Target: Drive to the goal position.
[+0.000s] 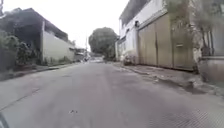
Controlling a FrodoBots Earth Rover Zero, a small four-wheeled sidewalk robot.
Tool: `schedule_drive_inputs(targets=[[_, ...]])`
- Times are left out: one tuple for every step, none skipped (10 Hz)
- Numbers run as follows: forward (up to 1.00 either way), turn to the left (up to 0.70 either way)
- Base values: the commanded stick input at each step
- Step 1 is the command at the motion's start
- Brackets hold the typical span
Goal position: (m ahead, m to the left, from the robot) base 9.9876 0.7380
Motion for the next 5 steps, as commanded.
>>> schedule_drive_inputs(targets=[[1.0, 0.0], [1.0, 0.0], [1.0, 0.0], [1.0, 0.0], [1.0, 0.0]])
